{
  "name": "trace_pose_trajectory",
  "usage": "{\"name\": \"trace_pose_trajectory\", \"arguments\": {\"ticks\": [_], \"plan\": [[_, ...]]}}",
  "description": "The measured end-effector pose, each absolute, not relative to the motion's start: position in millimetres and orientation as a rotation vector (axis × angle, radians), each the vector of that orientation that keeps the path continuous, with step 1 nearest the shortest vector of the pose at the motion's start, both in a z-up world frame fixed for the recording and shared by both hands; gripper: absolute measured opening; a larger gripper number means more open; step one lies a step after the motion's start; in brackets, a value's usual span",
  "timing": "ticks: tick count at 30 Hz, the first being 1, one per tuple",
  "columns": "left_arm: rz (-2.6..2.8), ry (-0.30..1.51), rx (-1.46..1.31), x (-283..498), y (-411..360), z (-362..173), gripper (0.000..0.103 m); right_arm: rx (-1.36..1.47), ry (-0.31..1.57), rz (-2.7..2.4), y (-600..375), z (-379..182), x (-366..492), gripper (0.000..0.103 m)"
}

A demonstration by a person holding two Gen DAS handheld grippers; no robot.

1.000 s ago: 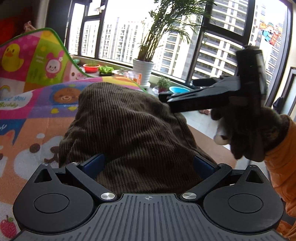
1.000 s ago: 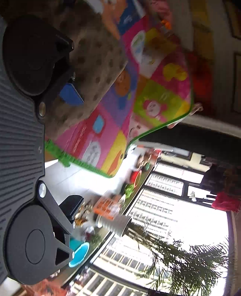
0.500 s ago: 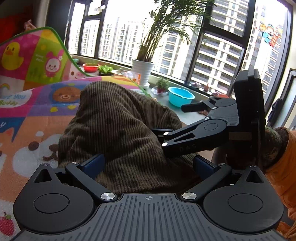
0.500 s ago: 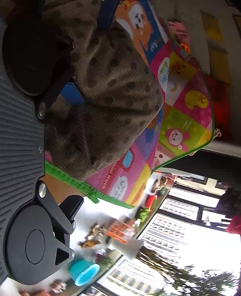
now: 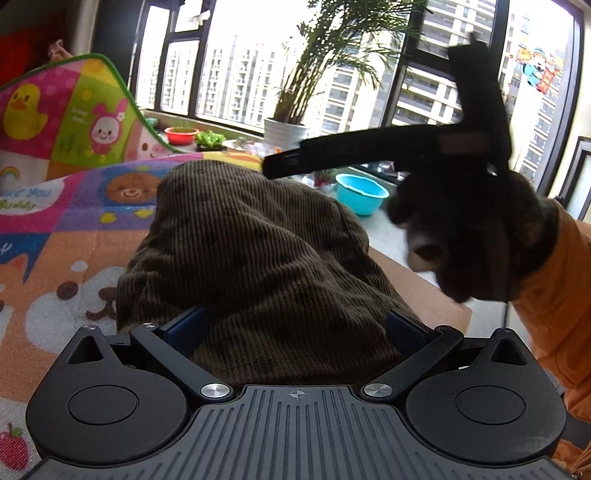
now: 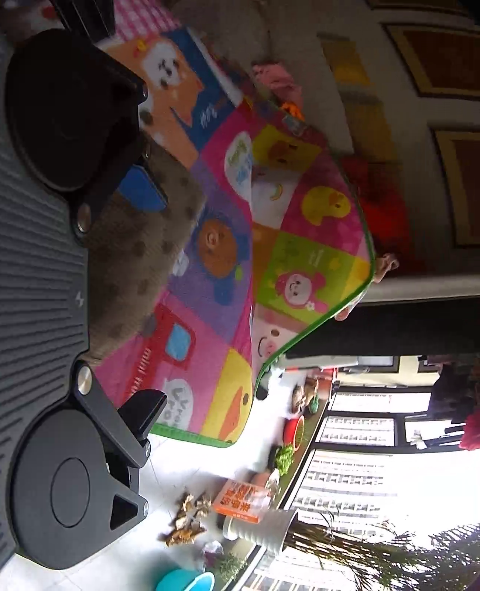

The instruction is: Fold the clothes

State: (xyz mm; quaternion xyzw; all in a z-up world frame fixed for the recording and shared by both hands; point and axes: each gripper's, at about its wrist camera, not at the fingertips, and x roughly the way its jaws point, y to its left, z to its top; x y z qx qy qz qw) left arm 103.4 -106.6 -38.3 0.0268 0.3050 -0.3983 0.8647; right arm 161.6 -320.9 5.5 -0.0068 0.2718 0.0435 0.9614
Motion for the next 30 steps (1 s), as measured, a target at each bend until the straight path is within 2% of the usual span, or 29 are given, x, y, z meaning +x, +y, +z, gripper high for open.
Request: {"name": "trace_pose_trajectory", "arguments": {"ticks": [6,10,15,23,28,30], "plan": [[-0.853,0.642,0.002,104.1,-90.0,-24.1,0.103,-0.106,0.626,0.027,-314.2,-32.3,187.6,0.103],[-0.804,0.612,-0.116,117.4,-61.7,-7.7,0.103,-0.122,0.613,-0.006,-324.2,-29.1,167.7,0.103],[-0.684,0.704,-0.177,143.4,-50.6,-24.2,0.103,-0.162,0.606,-0.056,-333.0,-28.5,138.1,0.103],[-0.668,0.781,-0.064,141.9,-67.6,-53.0,0.103,-0.1,0.561,0.036,-347.3,-0.7,71.4,0.103],[-0.665,0.745,-0.016,129.8,-64.9,-40.3,0.103,-0.201,0.68,0.076,-325.5,-41.9,56.4,0.103],[-0.679,0.688,-0.019,122.0,-58.6,-23.2,0.103,-0.25,0.66,0.07,-318.5,-45.9,51.8,0.103]]}}
